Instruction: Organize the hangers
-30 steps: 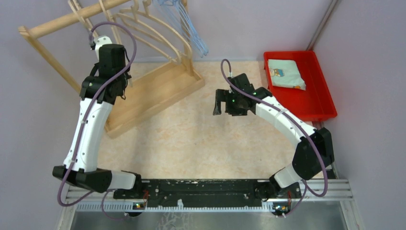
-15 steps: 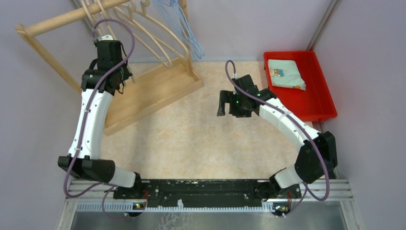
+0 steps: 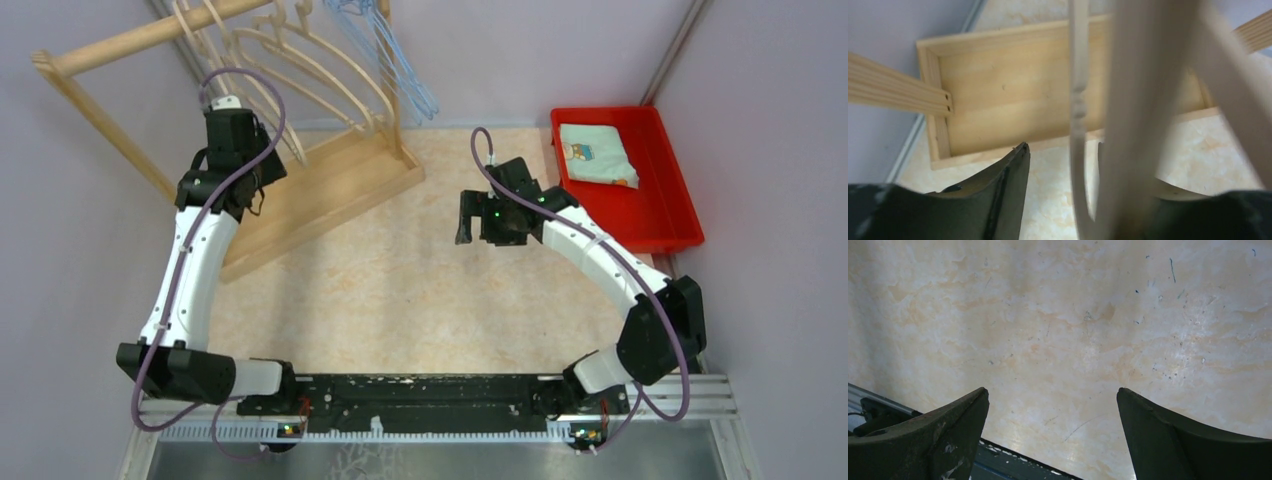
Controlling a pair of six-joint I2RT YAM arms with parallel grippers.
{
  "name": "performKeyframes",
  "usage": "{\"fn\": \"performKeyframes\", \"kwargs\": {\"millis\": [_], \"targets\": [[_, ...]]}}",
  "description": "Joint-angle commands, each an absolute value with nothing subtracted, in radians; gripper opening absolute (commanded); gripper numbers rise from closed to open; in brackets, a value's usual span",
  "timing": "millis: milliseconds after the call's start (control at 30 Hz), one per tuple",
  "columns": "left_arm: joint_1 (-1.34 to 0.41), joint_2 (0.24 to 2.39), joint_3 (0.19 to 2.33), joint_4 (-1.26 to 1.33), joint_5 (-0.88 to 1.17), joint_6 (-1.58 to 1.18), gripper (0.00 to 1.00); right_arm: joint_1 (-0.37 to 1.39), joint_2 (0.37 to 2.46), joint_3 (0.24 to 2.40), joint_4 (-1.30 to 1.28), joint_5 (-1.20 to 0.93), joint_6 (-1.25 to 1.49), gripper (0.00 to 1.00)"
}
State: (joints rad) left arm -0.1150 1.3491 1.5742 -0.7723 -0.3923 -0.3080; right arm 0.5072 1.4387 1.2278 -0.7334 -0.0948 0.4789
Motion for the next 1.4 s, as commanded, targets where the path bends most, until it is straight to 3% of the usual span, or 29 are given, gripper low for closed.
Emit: {"fn": "performKeyframes", "kwargs": {"millis": [0, 67, 133, 367, 600, 933, 1367], "targets": [[-0.107, 1.247, 1.464, -0.735, -0.321, -0.308, 0.69, 0.500, 1.390, 1.222, -0.725, -0.064, 0.449, 0.99], [-0.108, 1.221, 1.442, -0.725, -0.324, -0.302, 0.91, 0.500, 1.391, 1.218, -0.723, -0.060, 0.441, 0.99], [-0.107, 1.210, 1.439, -0.735, -0.319, -0.289, 1.00, 0.500, 1.390, 1.216, -0.713, -0.065, 0.430, 0.99], [-0.112, 1.085, 1.298, -0.708, -0.178, -0.321, 1.00, 0.500, 1.340, 1.149, -0.615, -0.044, 0.360, 0.99], [-0.172, 0.963, 1.079, -0.700, -0.160, -0.396, 1.00, 0.501, 1.245, 1.074, -0.539, 0.057, 0.303, 0.99], [-0.448, 0.996, 0.886, -0.604, -0.286, -0.533, 1.00, 0.501, 1.278, 0.990, -0.445, 0.073, 0.281, 0.99], [-0.542, 1.002, 0.711, -0.384, -0.291, -0.489, 1.00, 0.501, 1.298, 0.964, -0.410, 0.135, 0.246, 0.99]]}}
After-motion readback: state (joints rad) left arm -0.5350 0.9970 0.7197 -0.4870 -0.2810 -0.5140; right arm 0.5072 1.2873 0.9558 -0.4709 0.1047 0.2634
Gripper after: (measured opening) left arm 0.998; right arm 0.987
